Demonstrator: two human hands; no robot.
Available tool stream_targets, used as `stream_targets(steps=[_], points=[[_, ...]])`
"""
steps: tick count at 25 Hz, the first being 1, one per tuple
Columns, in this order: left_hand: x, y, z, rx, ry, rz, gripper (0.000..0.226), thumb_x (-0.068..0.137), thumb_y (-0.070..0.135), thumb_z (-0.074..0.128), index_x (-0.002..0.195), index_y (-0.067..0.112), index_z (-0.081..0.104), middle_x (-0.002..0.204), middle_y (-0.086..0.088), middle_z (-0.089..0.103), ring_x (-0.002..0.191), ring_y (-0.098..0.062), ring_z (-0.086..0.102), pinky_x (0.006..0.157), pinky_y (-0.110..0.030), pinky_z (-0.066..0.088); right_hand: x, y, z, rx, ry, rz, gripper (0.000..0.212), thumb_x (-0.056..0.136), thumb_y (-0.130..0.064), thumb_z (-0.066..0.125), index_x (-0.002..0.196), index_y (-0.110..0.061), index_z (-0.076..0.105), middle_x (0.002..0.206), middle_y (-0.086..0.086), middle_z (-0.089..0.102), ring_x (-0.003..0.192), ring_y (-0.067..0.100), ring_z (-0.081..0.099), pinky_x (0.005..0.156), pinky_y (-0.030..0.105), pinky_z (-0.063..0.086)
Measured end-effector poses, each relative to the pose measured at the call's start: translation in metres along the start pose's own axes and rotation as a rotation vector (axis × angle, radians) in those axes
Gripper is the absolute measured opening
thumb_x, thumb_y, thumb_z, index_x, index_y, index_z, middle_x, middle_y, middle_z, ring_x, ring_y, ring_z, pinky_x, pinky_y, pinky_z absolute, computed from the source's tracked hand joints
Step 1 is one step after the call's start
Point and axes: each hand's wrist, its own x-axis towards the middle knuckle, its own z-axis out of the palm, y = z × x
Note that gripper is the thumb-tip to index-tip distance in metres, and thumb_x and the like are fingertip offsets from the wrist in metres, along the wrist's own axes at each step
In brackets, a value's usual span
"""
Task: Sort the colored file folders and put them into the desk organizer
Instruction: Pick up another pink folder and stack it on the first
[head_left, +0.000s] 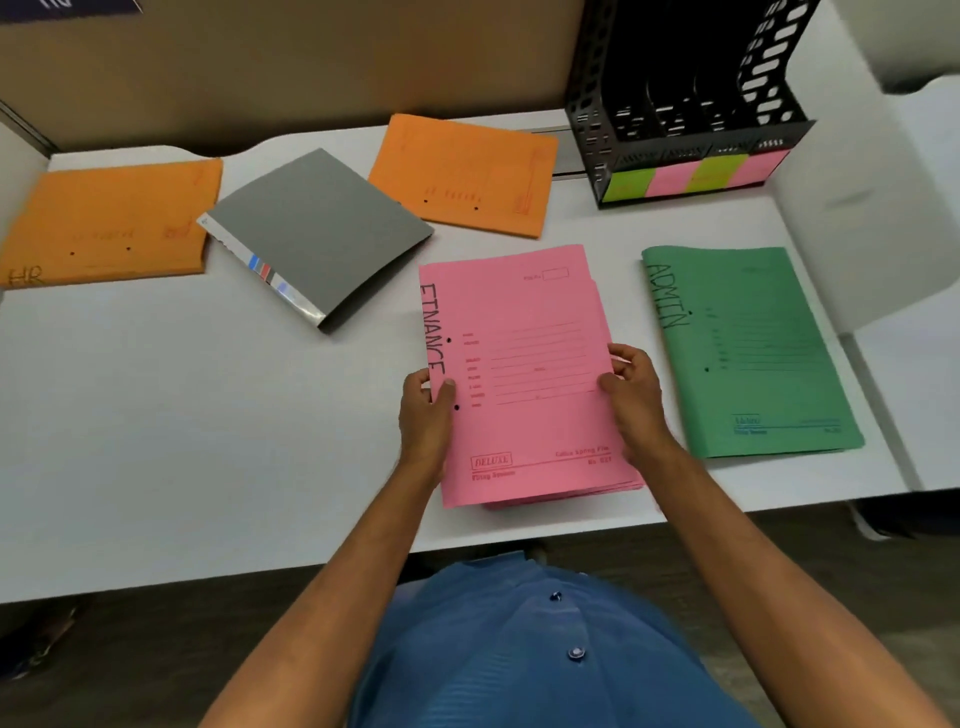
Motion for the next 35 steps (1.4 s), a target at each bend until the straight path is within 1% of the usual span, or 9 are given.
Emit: stream_targets(steps=[3,8,12,16,19,23,30,33,35], points=[[-0.013,-0.012,0.023,0.092,0.029,0.035,0.028,0.102,0.026,0.053,0.13,0.023,0.048,0.12,0.001,0.065,0.102,-0.02,0.069,0.087,-0.041,0.061,0.006,0.014,-0.017,-0.078,-0.014,-0.015,0.039,0.097,-0.006,0.052,0.133,-0.022,0.049,0.126,0.003,0.062,0.105,0.021,0.066,0.078,0.034,0.057],[-0.017,-0.027,0.037,0.206,0.023,-0.007,0.028,0.099,0.017,0.056,0.126,0.025,0.052,0.129,-0.004,0.065,0.109,-0.026,0.068,0.093,-0.048,0.06,0.014,0.039,-0.026,-0.345,-0.054,-0.027,0.058,0.095,-0.007,0.058,0.149,-0.021,0.042,0.139,0.007,0.05,0.118,0.025,0.057,0.096,0.044,0.056],[-0.02,-0.03,0.036,0.268,-0.017,-0.012,0.034,0.101,0.013,0.054,0.133,0.021,0.055,0.134,-0.004,0.065,0.108,-0.027,0.068,0.091,-0.044,0.06,0.01,0.053,-0.028,-0.58,-0.05,-0.05,0.073,0.095,-0.012,0.064,0.158,-0.017,0.029,0.148,0.012,0.038,0.136,0.031,0.039,0.112,0.045,0.04],[-0.018,-0.033,0.036,0.321,-0.03,-0.013,0.04,0.099,0.013,0.056,0.138,0.022,0.054,0.134,-0.007,0.063,0.113,-0.03,0.067,0.095,-0.05,0.059,0.006,0.06,-0.032,-0.663,-0.086,-0.056,0.077,0.095,-0.014,0.064,0.16,-0.013,0.023,0.152,0.012,0.034,0.14,0.03,0.028,0.114,0.04,0.034],[-0.016,-0.032,0.033,0.338,-0.053,-0.014,0.042,0.1,0.014,0.056,0.14,0.025,0.052,0.132,-0.007,0.062,0.109,-0.029,0.067,0.088,-0.043,0.061,0.005,0.064,-0.03,-0.711,-0.066,-0.088,0.079,0.093,-0.015,0.066,0.159,-0.013,0.024,0.15,0.012,0.036,0.138,0.032,0.03,0.111,0.043,0.037],[-0.007,-0.026,0.029,0.374,-0.117,-0.002,0.045,0.101,0.018,0.055,0.144,0.029,0.048,0.125,-0.006,0.066,0.102,-0.027,0.069,0.076,-0.035,0.058,0.01,0.067,-0.025,-0.718,-0.021,-0.103,0.077,0.092,-0.016,0.067,0.158,-0.013,0.028,0.149,0.013,0.038,0.136,0.033,0.032,0.109,0.045,0.039],[0.007,-0.02,0.005,0.277,-0.22,-0.113,0.043,0.102,0.02,0.056,0.145,0.023,0.051,0.113,-0.006,0.068,0.102,-0.024,0.068,0.085,-0.04,0.06,0.007,0.065,0.001,-0.789,0.154,-0.127,0.057,0.086,-0.021,0.072,0.14,-0.018,0.053,0.145,0.011,0.046,0.128,0.033,0.042,0.102,0.047,0.043],[0.021,-0.014,-0.025,0.221,-0.162,-0.127,0.041,0.103,0.024,0.057,0.144,0.022,0.053,0.118,-0.006,0.064,0.098,-0.021,0.065,0.082,-0.032,0.056,0.014,0.047,0.035,-0.725,0.176,-0.215,0.049,0.087,-0.017,0.071,0.133,-0.02,0.057,0.144,0.008,0.046,0.13,0.031,0.041,0.105,0.046,0.042],[0.032,-0.01,-0.052,0.174,-0.101,-0.126,0.037,0.102,0.024,0.058,0.139,0.021,0.057,0.117,-0.005,0.065,0.093,-0.017,0.065,0.08,-0.031,0.056,0.018,0.032,0.065,-0.639,0.11,-0.283,0.044,0.09,-0.015,0.068,0.132,-0.02,0.057,0.143,0.007,0.045,0.131,0.028,0.039,0.104,0.038,0.042]])
